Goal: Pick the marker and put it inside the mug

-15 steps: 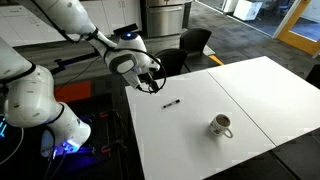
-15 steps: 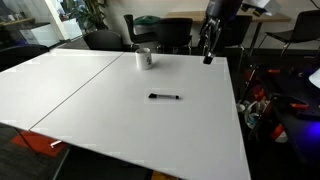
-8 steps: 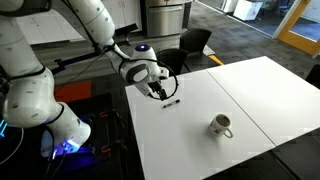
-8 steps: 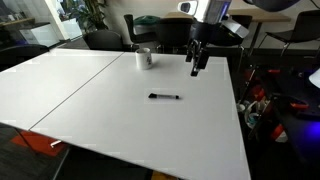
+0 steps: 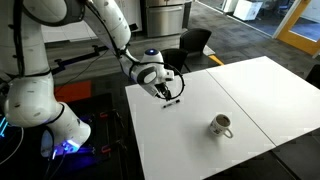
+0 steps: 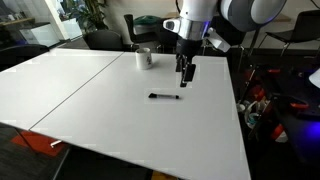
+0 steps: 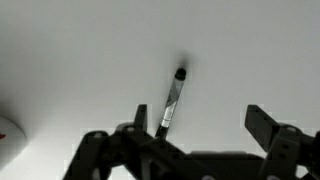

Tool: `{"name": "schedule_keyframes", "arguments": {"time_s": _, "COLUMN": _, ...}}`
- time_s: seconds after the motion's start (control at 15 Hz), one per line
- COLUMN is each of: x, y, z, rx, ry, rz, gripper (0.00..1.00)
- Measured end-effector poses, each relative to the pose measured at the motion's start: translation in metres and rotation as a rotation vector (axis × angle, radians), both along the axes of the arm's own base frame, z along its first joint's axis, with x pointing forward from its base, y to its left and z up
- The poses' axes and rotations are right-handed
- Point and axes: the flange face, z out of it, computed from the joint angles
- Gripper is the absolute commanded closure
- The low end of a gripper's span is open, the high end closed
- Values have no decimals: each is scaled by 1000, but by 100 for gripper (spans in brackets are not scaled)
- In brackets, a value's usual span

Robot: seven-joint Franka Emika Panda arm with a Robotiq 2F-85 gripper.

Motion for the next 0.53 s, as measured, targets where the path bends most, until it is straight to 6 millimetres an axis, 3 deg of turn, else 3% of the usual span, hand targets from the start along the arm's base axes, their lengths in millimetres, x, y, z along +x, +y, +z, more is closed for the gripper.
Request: {"name": "schedule_keyframes", "arguments": {"time_s": 0.53, "x": 34, "y": 6, "z": -16, "rx": 9, "ry": 38, "rz": -45, "gripper": 0}}
